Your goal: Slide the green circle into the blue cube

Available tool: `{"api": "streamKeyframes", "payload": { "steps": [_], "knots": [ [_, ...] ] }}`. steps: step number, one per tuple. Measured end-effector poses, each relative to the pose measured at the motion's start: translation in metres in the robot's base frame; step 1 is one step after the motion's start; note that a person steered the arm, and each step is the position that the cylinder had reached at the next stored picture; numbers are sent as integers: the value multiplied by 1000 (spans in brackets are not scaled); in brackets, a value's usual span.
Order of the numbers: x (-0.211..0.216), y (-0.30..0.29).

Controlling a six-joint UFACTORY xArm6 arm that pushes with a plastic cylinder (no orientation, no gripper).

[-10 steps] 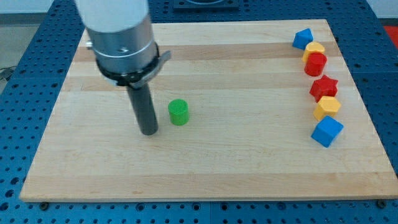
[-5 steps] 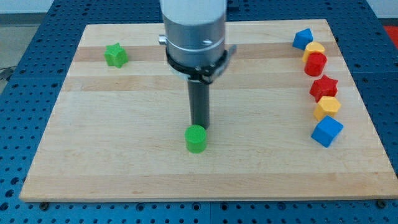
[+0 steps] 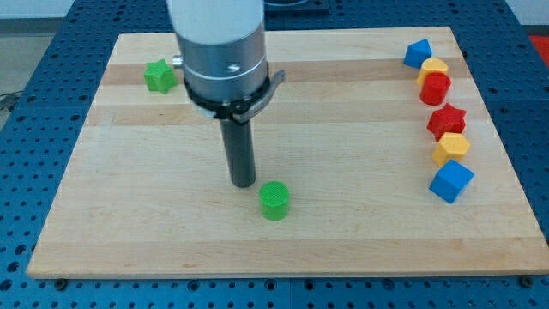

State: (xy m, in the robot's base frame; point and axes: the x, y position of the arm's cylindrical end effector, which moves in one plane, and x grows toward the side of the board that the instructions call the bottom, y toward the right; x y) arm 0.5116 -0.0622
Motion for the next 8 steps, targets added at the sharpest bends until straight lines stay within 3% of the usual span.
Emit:
{"api": "streamKeyframes", "payload": {
  "steps": [3, 6, 8],
  "knots": [
    [57, -3],
    [30, 31],
    [33, 93]
  ]
}}
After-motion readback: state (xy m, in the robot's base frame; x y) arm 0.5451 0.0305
